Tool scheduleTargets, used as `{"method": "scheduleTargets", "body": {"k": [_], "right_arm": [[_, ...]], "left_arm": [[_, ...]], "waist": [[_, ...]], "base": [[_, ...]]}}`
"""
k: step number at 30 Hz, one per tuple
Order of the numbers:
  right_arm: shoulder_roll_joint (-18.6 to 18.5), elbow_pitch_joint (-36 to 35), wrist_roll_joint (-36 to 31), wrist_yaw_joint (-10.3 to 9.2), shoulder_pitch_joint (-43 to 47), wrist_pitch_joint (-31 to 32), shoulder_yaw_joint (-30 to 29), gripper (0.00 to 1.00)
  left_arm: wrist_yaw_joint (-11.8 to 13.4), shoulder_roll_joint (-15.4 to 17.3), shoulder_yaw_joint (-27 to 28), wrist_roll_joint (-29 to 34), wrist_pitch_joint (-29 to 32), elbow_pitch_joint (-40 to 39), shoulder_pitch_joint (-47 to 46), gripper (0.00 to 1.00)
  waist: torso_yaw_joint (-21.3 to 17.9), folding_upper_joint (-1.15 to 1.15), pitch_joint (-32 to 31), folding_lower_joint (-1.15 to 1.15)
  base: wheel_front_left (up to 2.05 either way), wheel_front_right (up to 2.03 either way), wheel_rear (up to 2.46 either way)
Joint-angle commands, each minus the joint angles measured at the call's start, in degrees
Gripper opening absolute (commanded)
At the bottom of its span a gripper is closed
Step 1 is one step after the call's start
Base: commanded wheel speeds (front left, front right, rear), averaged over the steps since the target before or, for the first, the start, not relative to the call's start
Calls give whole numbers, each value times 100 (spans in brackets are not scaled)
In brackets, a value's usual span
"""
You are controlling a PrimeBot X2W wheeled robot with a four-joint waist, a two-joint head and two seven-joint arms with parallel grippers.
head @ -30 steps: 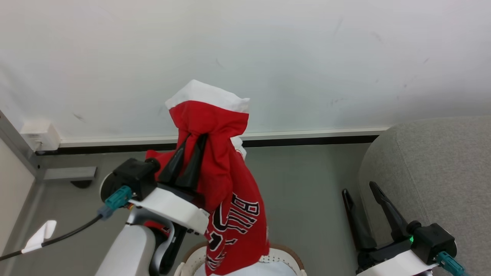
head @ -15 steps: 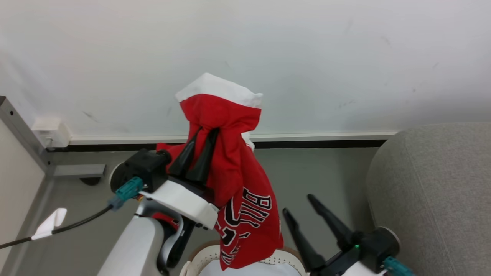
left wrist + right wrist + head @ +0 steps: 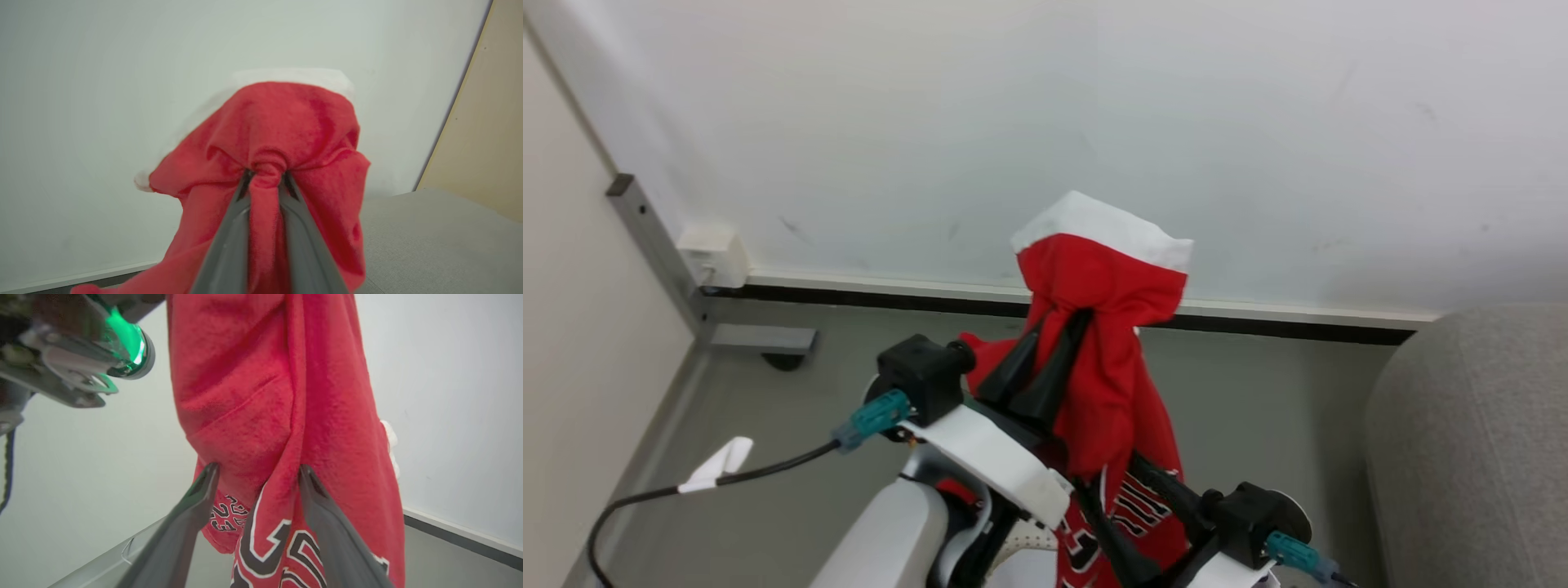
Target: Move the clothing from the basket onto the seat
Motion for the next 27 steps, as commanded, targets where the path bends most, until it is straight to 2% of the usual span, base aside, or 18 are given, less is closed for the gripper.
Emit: {"method": "scheduleTargets", "body": {"k": [1, 7, 14, 15, 16, 27], "right_arm": [[3, 75, 28, -10, -67, 3, 13, 100], [26, 569, 57, -10, -262, 4, -174, 100], [28, 590, 125, -10, -346, 3, -274, 100], [27, 538, 128, -10, -341, 3, -286, 43], [21, 503, 145, -10, -317, 3, -297, 0], [21, 249, 134, -10, -53, 3, -359, 0]], "left_arm": [[-27, -22, -29, -34, 16, -46, -40, 0], [-13, -45, -492, -270, 67, -116, -114, 0], [32, -54, -1041, -624, 99, -222, -161, 0], [65, -52, -1089, -681, 82, -218, -157, 0], [90, -51, -1140, -700, 69, -210, -160, 0], [291, 12, -1147, -779, -62, -18, -206, 0]], "waist": [[140, 0, -17, 0], [594, 0, -56, 0], [1088, 0, -121, 0], [1136, 0, -130, 0], [1176, 0, -136, 0], [1152, 0, -155, 0]], "base": [[0, 0, 0], [0, 0, 0], [0, 0, 0], [0, 0, 0], [0, 0, 0], [0, 0, 0]]}}
